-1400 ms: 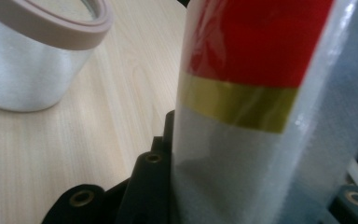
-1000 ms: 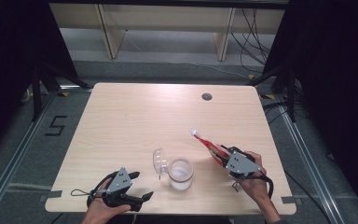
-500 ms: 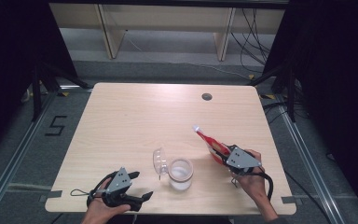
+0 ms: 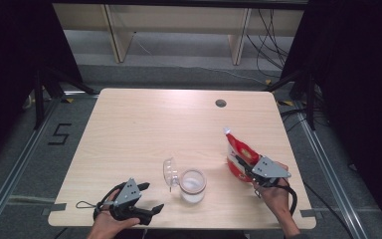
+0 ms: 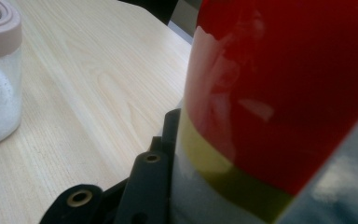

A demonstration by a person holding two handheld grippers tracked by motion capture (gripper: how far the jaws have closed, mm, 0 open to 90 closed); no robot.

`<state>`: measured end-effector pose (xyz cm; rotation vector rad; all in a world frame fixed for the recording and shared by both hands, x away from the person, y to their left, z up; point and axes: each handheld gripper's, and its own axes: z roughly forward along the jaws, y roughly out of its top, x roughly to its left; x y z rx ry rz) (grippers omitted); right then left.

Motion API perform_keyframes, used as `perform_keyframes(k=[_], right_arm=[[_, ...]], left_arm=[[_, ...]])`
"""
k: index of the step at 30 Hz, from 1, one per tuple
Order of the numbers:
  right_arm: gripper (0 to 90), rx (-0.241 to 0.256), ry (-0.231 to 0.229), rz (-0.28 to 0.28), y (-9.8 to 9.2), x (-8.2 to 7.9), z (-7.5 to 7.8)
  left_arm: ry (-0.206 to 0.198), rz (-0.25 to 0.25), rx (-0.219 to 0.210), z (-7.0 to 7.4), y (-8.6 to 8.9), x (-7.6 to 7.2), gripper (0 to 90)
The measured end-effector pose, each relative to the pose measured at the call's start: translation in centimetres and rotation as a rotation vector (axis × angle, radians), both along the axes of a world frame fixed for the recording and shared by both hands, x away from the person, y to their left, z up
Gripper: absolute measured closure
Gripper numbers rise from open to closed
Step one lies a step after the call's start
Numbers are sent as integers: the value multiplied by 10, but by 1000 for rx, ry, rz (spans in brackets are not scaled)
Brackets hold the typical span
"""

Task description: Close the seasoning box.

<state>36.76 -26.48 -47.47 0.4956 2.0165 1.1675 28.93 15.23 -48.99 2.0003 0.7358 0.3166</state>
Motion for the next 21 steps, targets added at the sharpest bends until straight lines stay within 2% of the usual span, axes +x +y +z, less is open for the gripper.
perform_keyframes(k=[3,5,7,9,10,13,16,17,20,21], right_arm=[[754,5,1,-13,0,0,0],[749,30,8,-27,-2,-1,-1],[738,28,10,-26,-3,-1,-1],[718,42,-6,-37,-3,-2,-1],[717,49,1,-38,-4,-3,-2],[710,59,2,-39,-6,-3,-2],[670,74,11,-59,-7,-6,0],[657,73,10,-58,-8,-6,1],[588,87,14,-79,-8,-9,2],[574,92,16,-84,-7,-9,3]], left_arm=[[-5,4,0,0,-1,0,162],[3,1,-3,0,0,0,163],[-22,-7,10,0,0,1,163],[-20,-13,6,0,0,1,162],[-3,5,-12,-1,-1,0,163],[3,-5,-1,0,-1,0,163],[4,-3,-3,0,-1,0,163],[-7,9,-9,-1,-1,0,163],[2,-4,-1,0,0,0,163],[-13,-10,5,1,0,1,163]])
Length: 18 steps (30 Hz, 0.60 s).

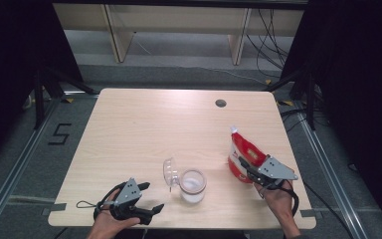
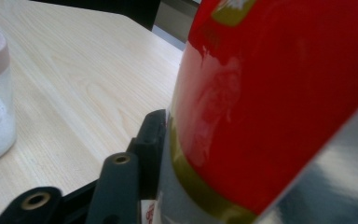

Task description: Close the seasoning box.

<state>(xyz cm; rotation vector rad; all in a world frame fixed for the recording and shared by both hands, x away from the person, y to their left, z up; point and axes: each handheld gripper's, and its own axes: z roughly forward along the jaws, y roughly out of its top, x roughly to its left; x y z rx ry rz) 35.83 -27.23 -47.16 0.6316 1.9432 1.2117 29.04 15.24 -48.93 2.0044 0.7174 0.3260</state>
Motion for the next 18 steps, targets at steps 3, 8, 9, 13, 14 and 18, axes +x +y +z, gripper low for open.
perform_keyframes(k=[3,8,9,13,14,18], right_arm=[[506,22,6,-17,-2,-3,3],[413,81,40,-63,-3,-13,6],[407,76,41,-69,-5,-16,8],[397,66,36,-83,-9,-25,9],[392,67,44,-79,-10,-27,9],[378,75,68,-98,-13,-32,7]], left_arm=[[-9,-4,7,0,1,1,163],[13,11,-2,0,1,0,163],[14,11,-2,0,1,0,163],[10,8,1,0,0,0,163],[7,9,1,0,0,0,163],[10,18,-5,0,0,0,162]])
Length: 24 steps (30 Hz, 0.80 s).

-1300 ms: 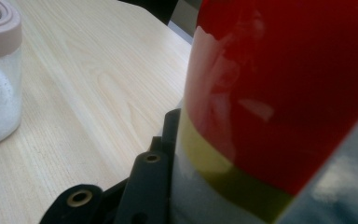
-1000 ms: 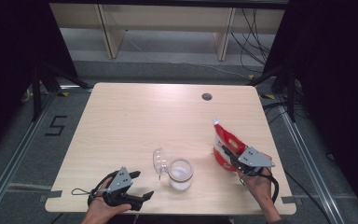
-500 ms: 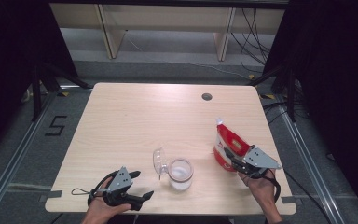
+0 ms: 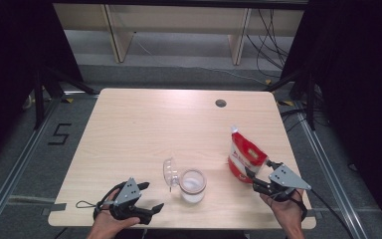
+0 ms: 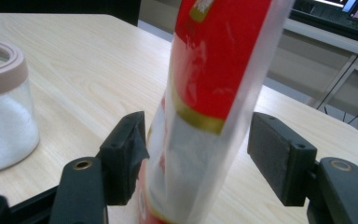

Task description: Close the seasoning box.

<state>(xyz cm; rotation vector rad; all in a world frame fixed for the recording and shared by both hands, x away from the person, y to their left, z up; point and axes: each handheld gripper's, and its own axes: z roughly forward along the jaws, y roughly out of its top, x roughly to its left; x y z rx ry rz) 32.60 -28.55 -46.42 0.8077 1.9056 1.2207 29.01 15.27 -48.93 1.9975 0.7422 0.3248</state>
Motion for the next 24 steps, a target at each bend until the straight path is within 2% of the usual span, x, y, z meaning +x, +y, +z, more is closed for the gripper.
perform_keyframes(k=[2,3,5,6,8,9,10,11,12,13,14,15,16,18,19,21,23,24], right_arm=[[370,-4,8,1,-2,-4,0],[366,8,35,8,-3,-6,1],[365,7,28,-1,-4,-9,1],[361,5,34,-10,-5,-11,2],[358,20,57,-13,-7,-16,1],[355,22,84,-16,-7,-19,1],[355,-9,48,-17,-10,-18,1],[355,4,72,-18,-9,-21,0],[354,-13,55,-10,-11,-20,0],[353,-5,63,-18,-12,-21,-1],[349,16,96,-18,-11,-22,-2],[349,8,94,-18,-11,-22,-2],[348,-4,72,-17,-12,-22,-2],[347,3,109,-20,-11,-26,-2],[347,-12,80,-20,-11,-25,-2],[345,-10,104,-24,-10,-29,-2],[345,-15,97,-17,-11,-29,-2],[344,-13,120,-4,-10,-30,-3]], left_arm=[[1,-2,1,0,0,0,163],[1,9,-7,-1,-1,-1,163],[6,-7,4,-1,0,0,162],[-5,0,2,-1,-1,-1,163],[-1,3,-1,-1,-2,-1,163],[1,0,-6,-1,-1,-1,163],[5,-7,5,-1,-1,0,162],[5,-5,3,-1,-1,0,163],[6,-5,2,-1,-1,0,163],[6,-6,1,-1,-1,0,162],[-6,4,-7,-1,-1,0,162],[-3,-5,9,0,0,0,162],[4,-1,-4,0,-1,0,163],[6,3,-11,0,-1,0,163],[5,3,-10,0,-1,0,162],[4,-1,-3,0,-1,0,163],[3,1,-2,0,-1,0,163],[3,2,-3,0,-1,0,163]])
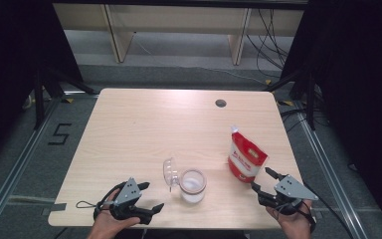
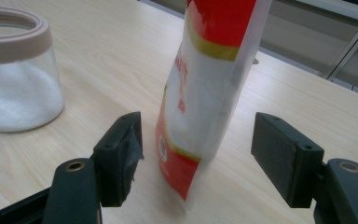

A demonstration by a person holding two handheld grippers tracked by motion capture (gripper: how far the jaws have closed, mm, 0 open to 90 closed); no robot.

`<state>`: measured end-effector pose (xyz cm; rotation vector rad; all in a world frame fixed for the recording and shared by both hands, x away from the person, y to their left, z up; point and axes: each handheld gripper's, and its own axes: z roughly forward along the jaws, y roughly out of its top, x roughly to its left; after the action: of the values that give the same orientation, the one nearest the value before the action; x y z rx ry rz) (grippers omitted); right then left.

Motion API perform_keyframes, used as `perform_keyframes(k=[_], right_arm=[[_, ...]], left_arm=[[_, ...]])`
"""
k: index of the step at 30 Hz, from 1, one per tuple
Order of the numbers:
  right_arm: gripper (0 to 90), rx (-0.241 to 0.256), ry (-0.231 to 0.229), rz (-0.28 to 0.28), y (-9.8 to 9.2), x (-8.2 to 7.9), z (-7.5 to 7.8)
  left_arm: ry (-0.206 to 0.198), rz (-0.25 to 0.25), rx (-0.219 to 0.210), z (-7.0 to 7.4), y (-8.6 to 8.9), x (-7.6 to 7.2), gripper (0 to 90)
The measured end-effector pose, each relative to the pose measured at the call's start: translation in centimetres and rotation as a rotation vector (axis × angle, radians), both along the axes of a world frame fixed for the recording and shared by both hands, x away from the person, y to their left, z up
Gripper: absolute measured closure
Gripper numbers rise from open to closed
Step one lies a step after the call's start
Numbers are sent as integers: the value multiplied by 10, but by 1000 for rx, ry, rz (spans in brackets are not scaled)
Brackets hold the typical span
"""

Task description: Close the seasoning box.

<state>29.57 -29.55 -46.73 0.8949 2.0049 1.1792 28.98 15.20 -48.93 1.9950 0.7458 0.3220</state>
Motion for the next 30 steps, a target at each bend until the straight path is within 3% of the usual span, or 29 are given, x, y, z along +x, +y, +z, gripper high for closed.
perform_keyframes(k=[1,2,6,10,11,14,26,29,30], right_arm=[[344,4,1,-21,0,-2,-1],[344,-13,-16,-6,-1,-1,-1],[343,4,13,-20,1,-6,-2],[342,-14,34,4,4,-10,-2],[342,-25,7,7,4,-9,-2],[340,-27,32,19,6,-13,-3],[337,-43,39,33,11,-19,-4],[335,-35,54,25,11,-21,-5],[335,-31,61,26,11,-22,-5]], left_arm=[[3,1,-1,0,0,0,166],[1,1,-5,0,0,0,167],[3,3,-7,-1,-1,0,168],[-2,8,-5,1,1,0,175],[-9,6,-19,1,0,1,177],[2,11,-43,4,1,1,191],[-16,-1,-42,11,1,3,236],[-30,-14,-27,13,2,4,287],[-17,-16,-40,14,2,3,344]])
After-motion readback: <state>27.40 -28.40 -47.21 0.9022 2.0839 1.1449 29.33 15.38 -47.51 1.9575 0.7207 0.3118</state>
